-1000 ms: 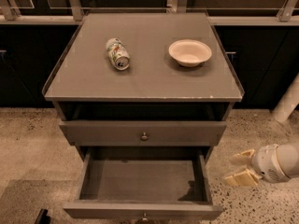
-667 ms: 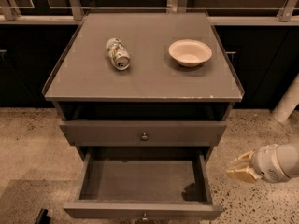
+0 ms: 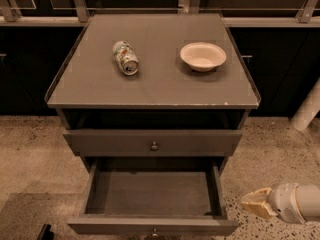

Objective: Close middle drawer

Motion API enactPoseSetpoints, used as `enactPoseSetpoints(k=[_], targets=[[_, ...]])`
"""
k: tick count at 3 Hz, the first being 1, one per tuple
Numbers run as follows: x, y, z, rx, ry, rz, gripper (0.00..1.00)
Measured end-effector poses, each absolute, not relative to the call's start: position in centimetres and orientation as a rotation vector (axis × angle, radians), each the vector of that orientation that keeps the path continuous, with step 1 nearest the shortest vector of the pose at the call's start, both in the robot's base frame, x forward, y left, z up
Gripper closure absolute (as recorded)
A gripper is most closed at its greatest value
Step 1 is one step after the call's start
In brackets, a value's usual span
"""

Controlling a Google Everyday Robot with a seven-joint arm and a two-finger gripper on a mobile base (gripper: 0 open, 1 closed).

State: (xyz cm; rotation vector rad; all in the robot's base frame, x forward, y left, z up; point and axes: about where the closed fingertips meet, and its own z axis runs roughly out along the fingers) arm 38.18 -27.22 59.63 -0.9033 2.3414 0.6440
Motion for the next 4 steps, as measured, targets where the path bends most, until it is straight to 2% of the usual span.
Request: enactPoseSetpoints(k=[2, 4], targets=[[35.3, -28.6, 51.6, -0.613, 2.352, 0.814, 1.00], [35.2, -28.6, 44.5, -0.459, 2.380, 0.998, 1.00]])
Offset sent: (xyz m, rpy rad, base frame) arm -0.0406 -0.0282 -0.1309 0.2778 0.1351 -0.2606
